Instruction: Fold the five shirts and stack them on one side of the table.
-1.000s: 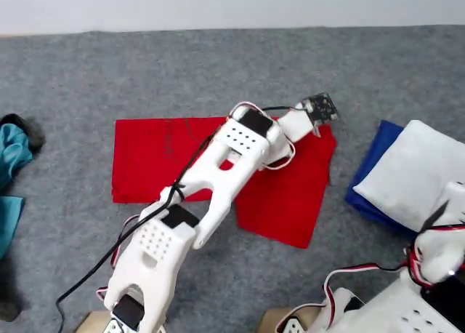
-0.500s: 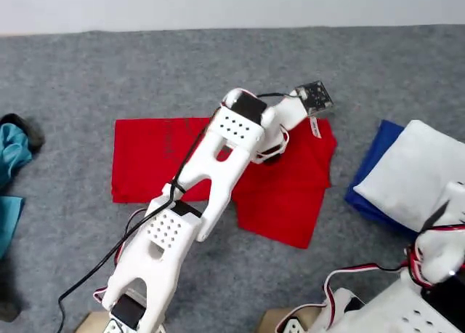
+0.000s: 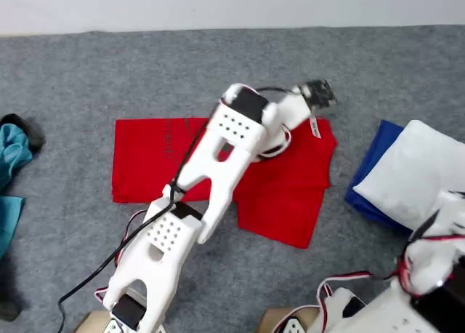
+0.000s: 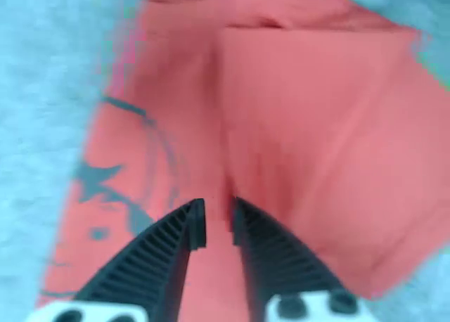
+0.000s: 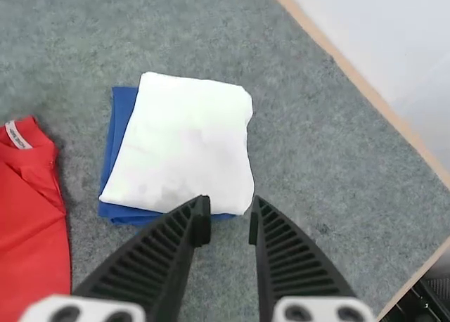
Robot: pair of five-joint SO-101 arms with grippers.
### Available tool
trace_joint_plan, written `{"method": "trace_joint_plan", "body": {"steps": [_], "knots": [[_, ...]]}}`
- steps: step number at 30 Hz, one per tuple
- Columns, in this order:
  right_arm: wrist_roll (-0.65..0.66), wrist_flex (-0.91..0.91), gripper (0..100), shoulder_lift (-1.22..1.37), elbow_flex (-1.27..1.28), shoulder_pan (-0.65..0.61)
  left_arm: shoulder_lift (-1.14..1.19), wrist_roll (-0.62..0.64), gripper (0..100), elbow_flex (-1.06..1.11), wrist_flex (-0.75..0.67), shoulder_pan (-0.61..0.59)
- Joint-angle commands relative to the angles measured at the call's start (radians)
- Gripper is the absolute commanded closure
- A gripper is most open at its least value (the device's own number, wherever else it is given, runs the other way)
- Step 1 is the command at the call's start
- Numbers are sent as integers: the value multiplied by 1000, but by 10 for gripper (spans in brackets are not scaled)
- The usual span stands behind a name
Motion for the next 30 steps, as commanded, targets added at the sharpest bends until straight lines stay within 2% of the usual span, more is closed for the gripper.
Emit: {"method": "trace_joint_plan", "body": {"steps": [1,7,10,15,18,22,27,30], "knots": [[9,39,896,-33,12,12,-84,-37,972,94,18,-2],[9,39,895,-50,34,12,-11,-43,984,143,-78,-121],[9,39,895,-50,34,12,29,-64,984,120,-94,-144],[9,39,896,-50,34,8,61,-64,984,74,-75,-133],[9,39,897,-50,32,8,51,-63,984,-35,8,-129],[9,39,897,-50,31,8,-11,-9,985,-125,31,-118],[6,39,897,-50,31,8,-60,-11,985,42,29,-48],[6,39,897,-50,31,8,-58,-12,985,151,-3,-46]]}}
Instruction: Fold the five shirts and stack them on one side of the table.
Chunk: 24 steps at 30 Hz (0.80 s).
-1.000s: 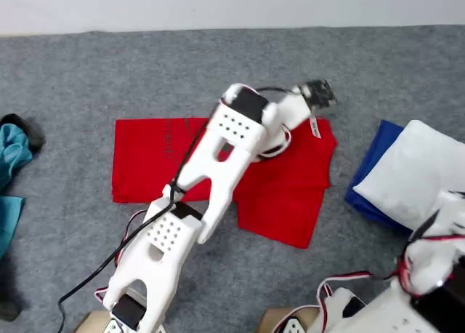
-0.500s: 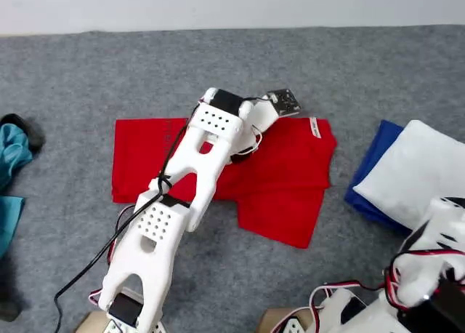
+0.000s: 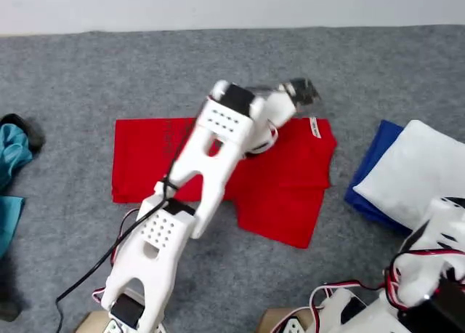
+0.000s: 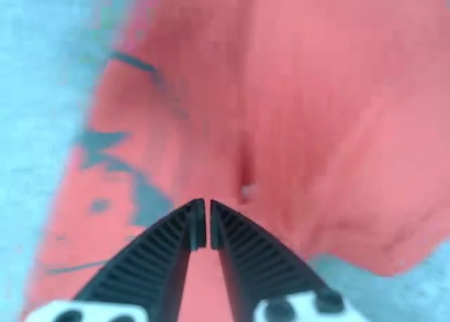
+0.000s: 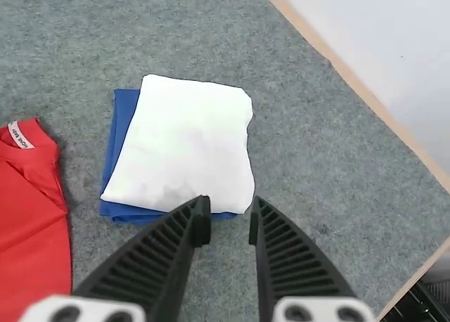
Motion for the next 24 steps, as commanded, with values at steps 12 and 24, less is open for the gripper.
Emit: {"method": "trace_joint_plan", "body": {"steps": [12,24], "knots": [[9,39,897,-1,-3,10,-8,-32,985,223,-199,-81],[6,39,895,-1,-3,8,-195,52,985,-44,31,-9]]}}
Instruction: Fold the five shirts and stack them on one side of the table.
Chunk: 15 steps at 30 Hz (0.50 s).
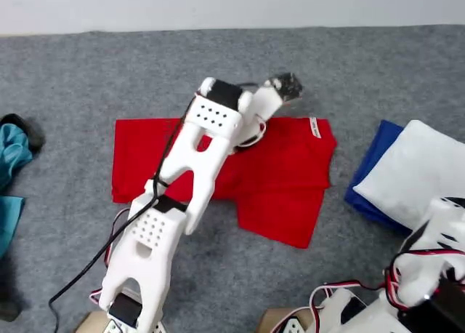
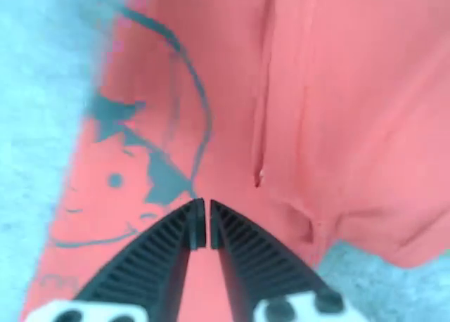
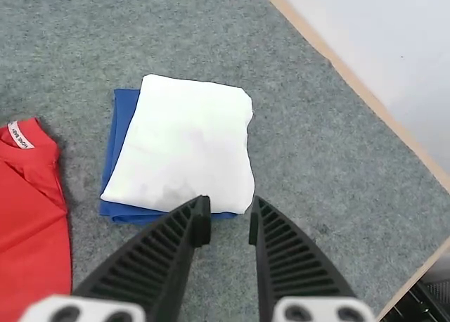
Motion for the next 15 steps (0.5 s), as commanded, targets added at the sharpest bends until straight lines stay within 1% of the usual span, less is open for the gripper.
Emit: {"method": "trace_joint_plan", "body": {"steps": [1,8,10,13,15], "knots": [[6,39,895,-1,-3,8,-149,34,985,10,38,69],[9,39,894,-1,-6,13,-331,35,981,479,23,327],[9,39,894,-1,-6,13,-342,35,967,585,-14,368],[9,39,894,-1,-5,13,-344,35,878,691,-71,391],[9,39,894,2,-3,13,-345,35,841,720,-114,391]]}}
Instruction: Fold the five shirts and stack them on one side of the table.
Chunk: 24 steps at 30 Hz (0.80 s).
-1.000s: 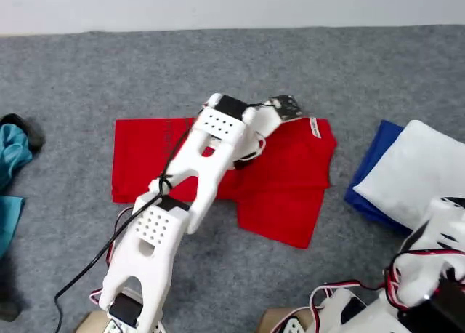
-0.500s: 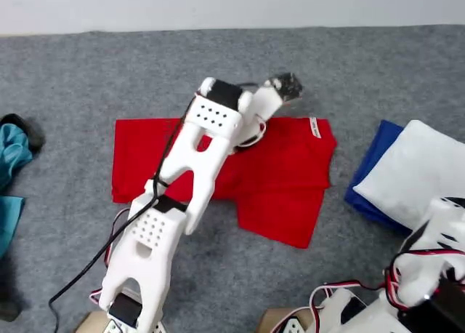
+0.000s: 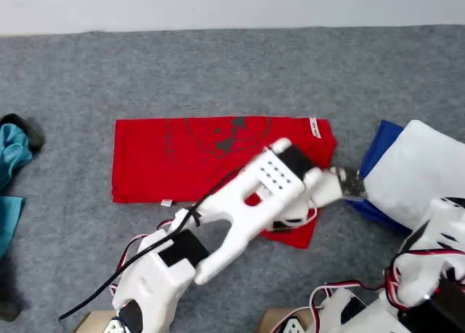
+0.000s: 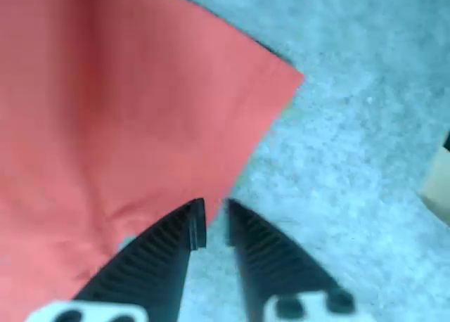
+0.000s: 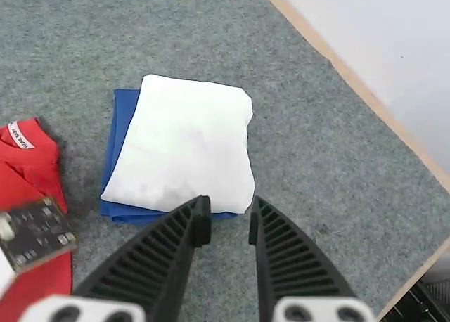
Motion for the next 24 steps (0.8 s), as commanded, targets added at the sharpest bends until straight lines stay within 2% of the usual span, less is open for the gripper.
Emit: {"method": "trace_joint_plan", "body": {"steps": [1,7,12,15,21,24], "knots": [[9,39,894,5,-3,12,-68,5,836,44,-71,9],[9,39,894,7,-3,8,-49,-18,807,51,-94,21],[9,39,894,5,-3,8,66,-20,808,50,-176,17],[9,39,894,-1,-3,8,107,-14,814,4,-173,17],[9,39,894,-1,-3,12,143,-18,986,-50,-146,20],[9,39,894,-1,-3,12,140,-18,994,-81,-104,20]]}}
